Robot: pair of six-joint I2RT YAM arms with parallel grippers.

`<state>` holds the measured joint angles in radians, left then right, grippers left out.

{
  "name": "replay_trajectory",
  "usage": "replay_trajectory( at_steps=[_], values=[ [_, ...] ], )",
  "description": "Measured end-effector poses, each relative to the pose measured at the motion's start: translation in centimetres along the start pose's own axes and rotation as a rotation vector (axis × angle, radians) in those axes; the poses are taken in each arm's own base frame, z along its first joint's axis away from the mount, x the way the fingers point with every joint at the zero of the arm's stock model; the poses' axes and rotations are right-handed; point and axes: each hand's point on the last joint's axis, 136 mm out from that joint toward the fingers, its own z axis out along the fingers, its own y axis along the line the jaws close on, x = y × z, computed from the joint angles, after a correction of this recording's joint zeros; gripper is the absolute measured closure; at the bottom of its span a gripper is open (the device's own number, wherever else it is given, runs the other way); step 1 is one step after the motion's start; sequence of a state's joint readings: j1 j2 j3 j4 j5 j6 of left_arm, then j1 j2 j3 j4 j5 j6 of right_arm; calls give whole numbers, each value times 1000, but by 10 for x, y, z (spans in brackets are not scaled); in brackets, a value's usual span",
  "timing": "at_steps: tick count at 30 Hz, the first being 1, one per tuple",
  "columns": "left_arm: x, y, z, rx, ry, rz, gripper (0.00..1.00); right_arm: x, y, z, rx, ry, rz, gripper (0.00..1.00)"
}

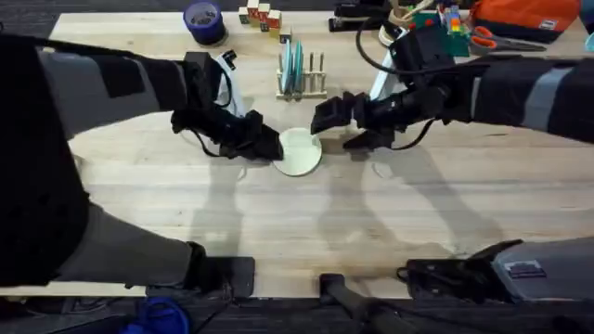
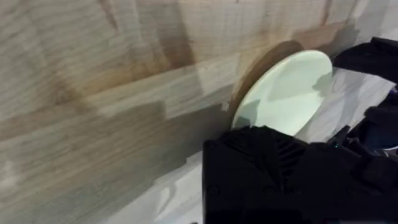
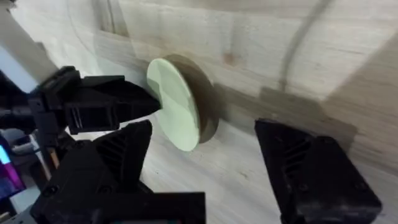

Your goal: Pick up the plates from the table one by one and place each into a slot on the dish rack.

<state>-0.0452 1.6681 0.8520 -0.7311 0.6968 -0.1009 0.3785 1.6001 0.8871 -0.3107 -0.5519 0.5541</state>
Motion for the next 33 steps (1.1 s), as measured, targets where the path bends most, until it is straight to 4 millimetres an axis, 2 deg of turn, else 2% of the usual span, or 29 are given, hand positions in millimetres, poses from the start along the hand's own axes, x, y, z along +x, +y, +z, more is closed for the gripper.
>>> replay_trajectory(
  at_steps=[8,18,33],
  values=[
    [0,0,0,0,0,0,960,12,6,14,17,35,-24,7],
    [0,0,0,0,0,0,960,7,9,21,15,25,30,7],
    [0,0,0,0,0,0,959,10,36,42,-45,23,-63,9]
  ],
)
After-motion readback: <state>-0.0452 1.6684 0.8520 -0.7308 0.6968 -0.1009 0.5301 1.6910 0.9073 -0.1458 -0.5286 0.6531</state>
